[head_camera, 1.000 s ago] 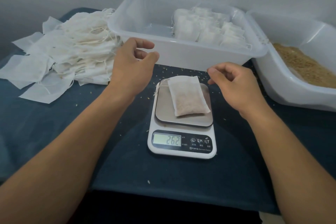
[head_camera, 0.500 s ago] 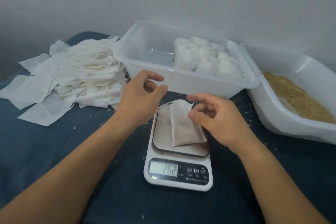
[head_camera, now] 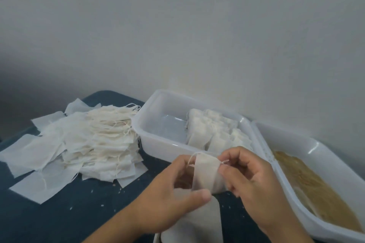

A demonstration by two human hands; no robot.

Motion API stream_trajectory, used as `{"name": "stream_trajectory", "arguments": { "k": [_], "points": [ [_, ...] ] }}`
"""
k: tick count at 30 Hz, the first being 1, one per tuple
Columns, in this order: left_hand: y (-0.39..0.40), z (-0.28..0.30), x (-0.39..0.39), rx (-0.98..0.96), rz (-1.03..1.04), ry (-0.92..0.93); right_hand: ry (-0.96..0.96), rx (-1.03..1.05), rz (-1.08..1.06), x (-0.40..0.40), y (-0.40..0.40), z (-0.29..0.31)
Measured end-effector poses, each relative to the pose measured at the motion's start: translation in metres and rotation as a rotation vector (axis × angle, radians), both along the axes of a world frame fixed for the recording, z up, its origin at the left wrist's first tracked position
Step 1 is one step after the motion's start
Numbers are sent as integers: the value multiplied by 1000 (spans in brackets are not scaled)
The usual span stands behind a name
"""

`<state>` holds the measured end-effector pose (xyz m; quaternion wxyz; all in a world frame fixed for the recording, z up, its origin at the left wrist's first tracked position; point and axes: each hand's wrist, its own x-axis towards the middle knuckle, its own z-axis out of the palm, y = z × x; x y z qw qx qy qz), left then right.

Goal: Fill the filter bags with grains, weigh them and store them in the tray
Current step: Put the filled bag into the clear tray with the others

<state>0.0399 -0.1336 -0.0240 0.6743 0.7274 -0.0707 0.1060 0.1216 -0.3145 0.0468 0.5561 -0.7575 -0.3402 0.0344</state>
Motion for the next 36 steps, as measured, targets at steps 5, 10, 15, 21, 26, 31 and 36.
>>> {"name": "stream_trajectory", "arguments": {
  "k": [5,10,15,21,26,31,36],
  "points": [
    [0,1,6,15,167,-67,-79,-153,62,12,17,15],
    [4,-2,10,-49,223,-53,-120,-550,221,35,33,36],
    [5,-9,13,-45,282,-14,-217,-686,255,51,51,54],
    [4,-14,14,-60,330,88,-255,-524,73,80,46,81],
    [3,-18,14,111,340,145,-318,-611,-134,110,63,63],
    [3,-22,16,208,318,172,-294,-759,-189,135,78,34],
    [3,-23,18,218,390,102,-100,-870,-113,154,85,16]
  ]
}}
